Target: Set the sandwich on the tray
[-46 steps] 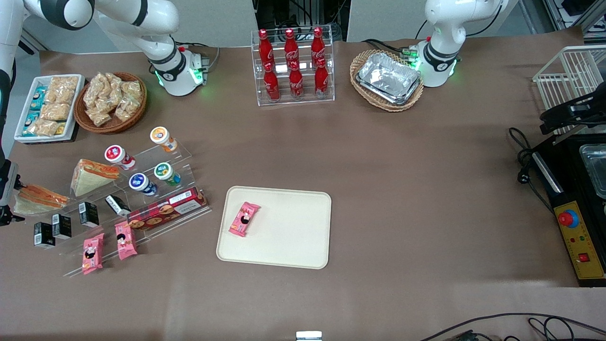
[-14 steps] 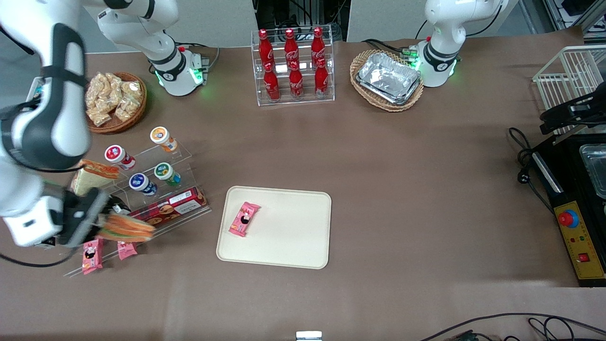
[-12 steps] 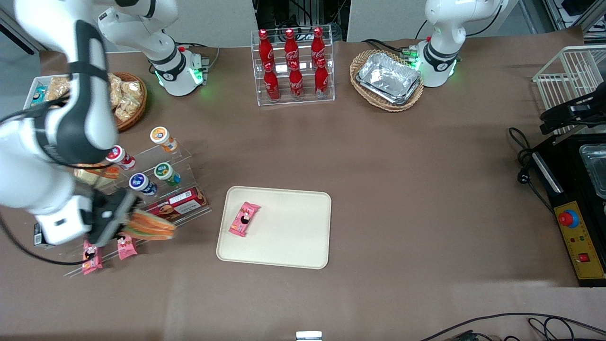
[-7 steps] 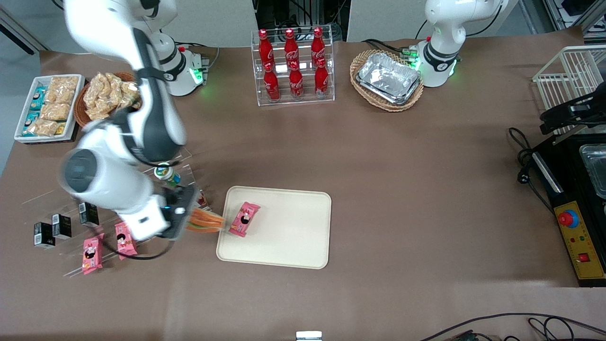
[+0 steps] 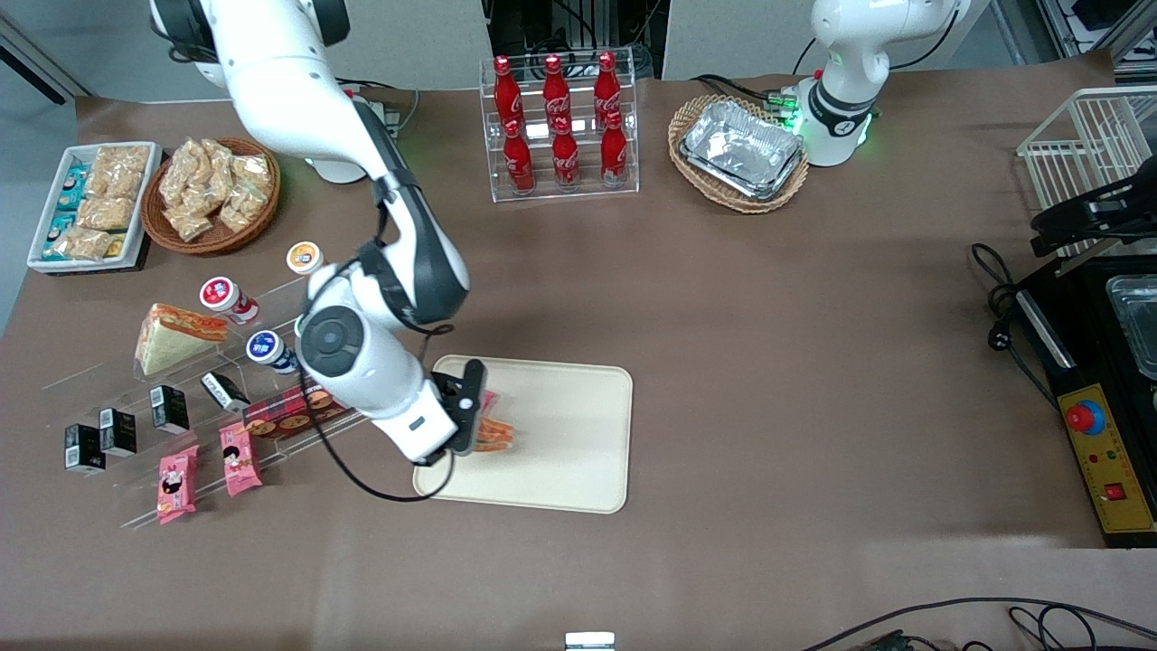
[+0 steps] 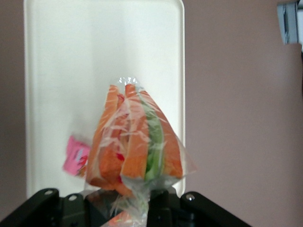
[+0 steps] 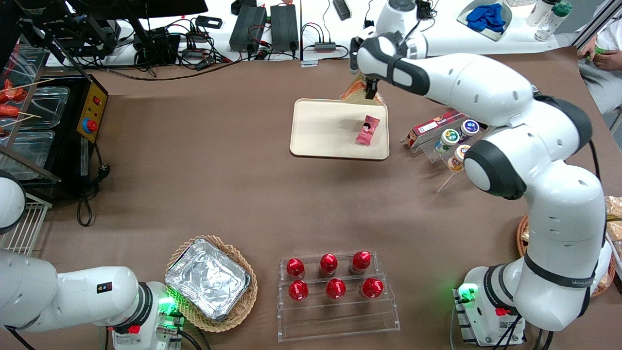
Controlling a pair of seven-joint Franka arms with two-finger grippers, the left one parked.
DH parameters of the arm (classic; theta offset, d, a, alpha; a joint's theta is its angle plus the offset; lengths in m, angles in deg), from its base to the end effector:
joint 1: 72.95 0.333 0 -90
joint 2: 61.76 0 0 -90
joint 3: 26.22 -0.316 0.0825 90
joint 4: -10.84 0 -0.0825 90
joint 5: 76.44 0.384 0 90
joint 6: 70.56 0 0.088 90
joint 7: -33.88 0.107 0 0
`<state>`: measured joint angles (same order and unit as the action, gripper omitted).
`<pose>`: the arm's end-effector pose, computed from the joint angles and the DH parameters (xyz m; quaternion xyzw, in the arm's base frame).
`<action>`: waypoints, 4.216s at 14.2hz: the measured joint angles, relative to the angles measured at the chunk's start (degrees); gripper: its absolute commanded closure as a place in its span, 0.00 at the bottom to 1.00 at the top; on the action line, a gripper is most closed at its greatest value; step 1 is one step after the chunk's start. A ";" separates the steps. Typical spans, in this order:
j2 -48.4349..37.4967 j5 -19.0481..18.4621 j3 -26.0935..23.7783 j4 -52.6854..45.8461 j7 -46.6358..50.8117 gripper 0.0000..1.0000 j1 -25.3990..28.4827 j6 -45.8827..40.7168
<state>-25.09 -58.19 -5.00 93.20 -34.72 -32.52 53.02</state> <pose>0.6630 0.3005 0.3462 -0.7456 -0.6627 -0.0702 0.0019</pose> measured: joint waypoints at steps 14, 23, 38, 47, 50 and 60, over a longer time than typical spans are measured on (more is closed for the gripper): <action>11.67 -0.17 -0.73 -3.68 -2.84 0.75 2.90 15.07; 13.82 -0.23 -0.79 -3.79 -2.83 0.00 3.17 17.61; 8.94 4.90 0.27 -6.05 -1.81 0.00 2.16 9.58; -4.51 11.09 0.63 -6.29 22.82 0.00 -2.74 -12.89; -9.49 9.07 0.69 -6.28 35.30 0.00 -5.28 -22.12; -27.00 -7.90 -14.15 1.78 63.35 0.00 -21.75 -32.45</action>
<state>-52.09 -66.09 -19.15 94.98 28.63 -54.27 20.56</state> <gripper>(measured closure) 0.000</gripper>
